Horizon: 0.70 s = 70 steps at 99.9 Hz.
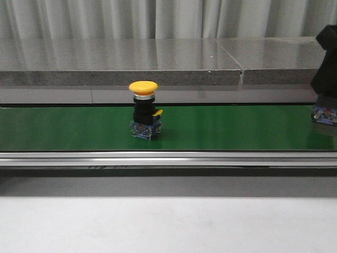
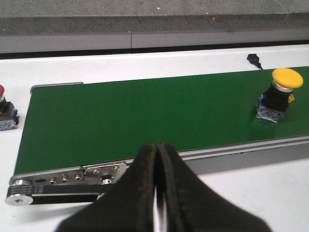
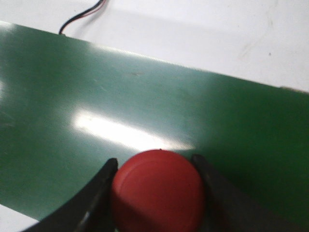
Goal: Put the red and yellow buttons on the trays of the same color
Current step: 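Carry the red button into the red tray and open the right gripper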
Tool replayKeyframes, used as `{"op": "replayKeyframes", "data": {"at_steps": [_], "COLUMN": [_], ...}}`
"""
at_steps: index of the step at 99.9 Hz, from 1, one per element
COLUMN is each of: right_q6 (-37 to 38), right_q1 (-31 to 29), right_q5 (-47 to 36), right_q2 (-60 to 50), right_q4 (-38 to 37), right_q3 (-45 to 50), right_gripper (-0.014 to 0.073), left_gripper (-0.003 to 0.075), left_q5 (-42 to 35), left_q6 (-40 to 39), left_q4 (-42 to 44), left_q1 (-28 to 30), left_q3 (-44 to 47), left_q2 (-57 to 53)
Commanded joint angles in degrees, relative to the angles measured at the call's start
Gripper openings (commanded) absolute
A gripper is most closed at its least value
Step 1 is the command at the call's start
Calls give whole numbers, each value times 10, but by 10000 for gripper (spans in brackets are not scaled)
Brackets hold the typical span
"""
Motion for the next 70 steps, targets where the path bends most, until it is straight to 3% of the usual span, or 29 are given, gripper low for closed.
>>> {"op": "replayKeyframes", "data": {"at_steps": [1,34,70], "right_q6": [-4,-3,8], "right_q1": [-5,-105,-257], "right_q5": [5,25,-50], "right_q2": [-17,-16,34], "right_q4": [12,12,12], "right_q3": [-53,-165,-218], "right_gripper": [213,213,213], "left_gripper": [-19,-19,-19], "left_q5": [-42,-42,-42], "left_q6": [-6,-6,-6], "left_q4": [-7,-7,-7], "left_q1": [-5,-5,-5], "left_q3": [-15,-15,-15], "left_q2": [2,2,2]}}
